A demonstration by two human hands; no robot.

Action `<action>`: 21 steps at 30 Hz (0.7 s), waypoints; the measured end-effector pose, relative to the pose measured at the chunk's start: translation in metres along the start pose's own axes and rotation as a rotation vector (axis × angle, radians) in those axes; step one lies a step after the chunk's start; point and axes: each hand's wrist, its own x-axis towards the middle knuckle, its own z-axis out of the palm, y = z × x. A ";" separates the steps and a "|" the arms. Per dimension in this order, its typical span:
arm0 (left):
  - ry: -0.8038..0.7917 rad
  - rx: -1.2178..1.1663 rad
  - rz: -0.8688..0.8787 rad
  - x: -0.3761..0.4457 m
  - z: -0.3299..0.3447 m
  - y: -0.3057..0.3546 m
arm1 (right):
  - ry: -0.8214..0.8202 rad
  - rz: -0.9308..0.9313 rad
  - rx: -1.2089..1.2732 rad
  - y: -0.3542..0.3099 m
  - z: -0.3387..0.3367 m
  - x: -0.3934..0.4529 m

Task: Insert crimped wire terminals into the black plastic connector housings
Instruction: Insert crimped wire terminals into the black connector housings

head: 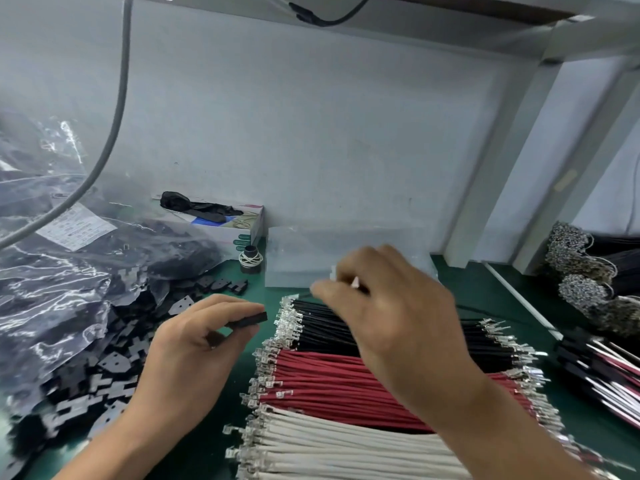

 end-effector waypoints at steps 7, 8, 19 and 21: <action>-0.070 -0.367 -0.096 -0.007 0.003 0.012 | 0.012 0.299 0.290 -0.014 0.023 -0.048; -0.102 -0.380 -0.083 -0.008 0.003 0.012 | 0.013 0.312 0.308 -0.014 0.024 -0.050; -0.196 -0.364 -0.099 -0.012 0.005 0.015 | -0.022 0.371 0.420 -0.012 0.023 -0.055; -0.223 -0.401 -0.092 -0.013 0.005 0.016 | -0.053 0.358 0.417 -0.015 0.024 -0.056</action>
